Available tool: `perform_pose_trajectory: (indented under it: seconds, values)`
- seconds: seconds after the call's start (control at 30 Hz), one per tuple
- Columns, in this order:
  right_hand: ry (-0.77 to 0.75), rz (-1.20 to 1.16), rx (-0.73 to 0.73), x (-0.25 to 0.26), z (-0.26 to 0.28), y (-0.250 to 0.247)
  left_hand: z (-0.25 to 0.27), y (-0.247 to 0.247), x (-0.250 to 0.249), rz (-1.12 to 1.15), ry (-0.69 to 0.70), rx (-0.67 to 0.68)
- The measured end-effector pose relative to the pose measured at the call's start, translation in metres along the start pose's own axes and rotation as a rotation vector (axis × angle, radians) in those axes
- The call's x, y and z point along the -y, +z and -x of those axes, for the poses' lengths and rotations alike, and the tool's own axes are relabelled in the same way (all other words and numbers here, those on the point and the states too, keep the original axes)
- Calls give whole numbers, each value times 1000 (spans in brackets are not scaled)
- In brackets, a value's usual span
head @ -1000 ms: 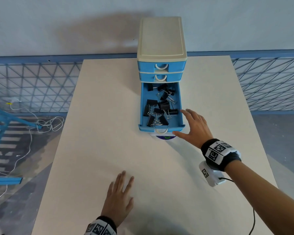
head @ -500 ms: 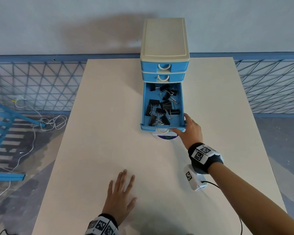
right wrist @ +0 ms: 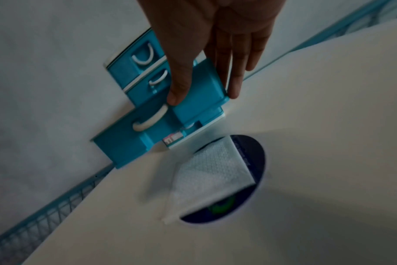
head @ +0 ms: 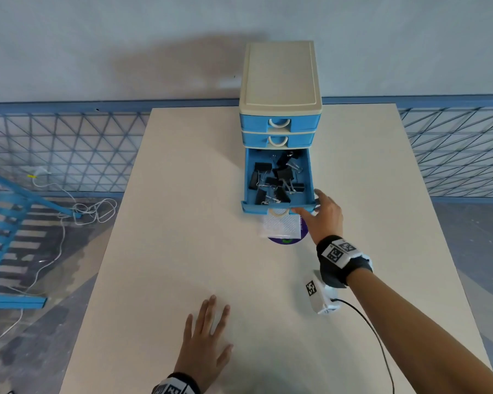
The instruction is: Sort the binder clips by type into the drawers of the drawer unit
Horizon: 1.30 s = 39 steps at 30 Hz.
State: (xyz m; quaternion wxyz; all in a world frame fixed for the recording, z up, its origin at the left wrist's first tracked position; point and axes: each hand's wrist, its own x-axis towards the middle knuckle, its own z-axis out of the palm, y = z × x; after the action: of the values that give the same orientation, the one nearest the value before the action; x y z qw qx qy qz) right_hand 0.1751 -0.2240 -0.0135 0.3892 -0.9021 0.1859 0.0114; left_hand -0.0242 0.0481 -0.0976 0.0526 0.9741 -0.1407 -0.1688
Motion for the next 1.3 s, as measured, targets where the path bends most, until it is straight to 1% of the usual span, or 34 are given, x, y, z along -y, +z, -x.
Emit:
perform_pose_trajectory:
  seconds: [0.17, 0.4, 0.47, 0.67, 0.77, 0.87, 1.0, 1.13, 1.2, 1.3]
  values:
    - [-19, 25, 8, 13, -22, 2, 0, -2, 0, 9, -7, 23]
    - [46, 37, 9, 7, -40, 3, -2, 3, 2, 19, 4, -20]
    - [70, 75, 15, 4, -44, 3, -4, 5, 3, 29, 5, -20]
    - [74, 159, 58, 12, -71, 5, -11, 2, 1, 68, -13, 81]
    - [52, 202, 80, 16, -88, 5, -14, 2, -1, 66, -17, 94]
    - [23, 240, 101, 16, -102, 2, -14, 5, 0, 49, -36, 48]
    - [-29, 299, 100, 18, -118, -2, -13, 12, 0, -13, -49, -97]
    - [-11, 308, 71, 24, -135, 3, -18, 19, -2, -62, -66, -241]
    - [24, 335, 52, 29, -140, 6, -19, 20, -2, -88, -67, -274]
    - [45, 445, 32, 32, -141, 11, -20, 19, 0, -101, -67, -273]
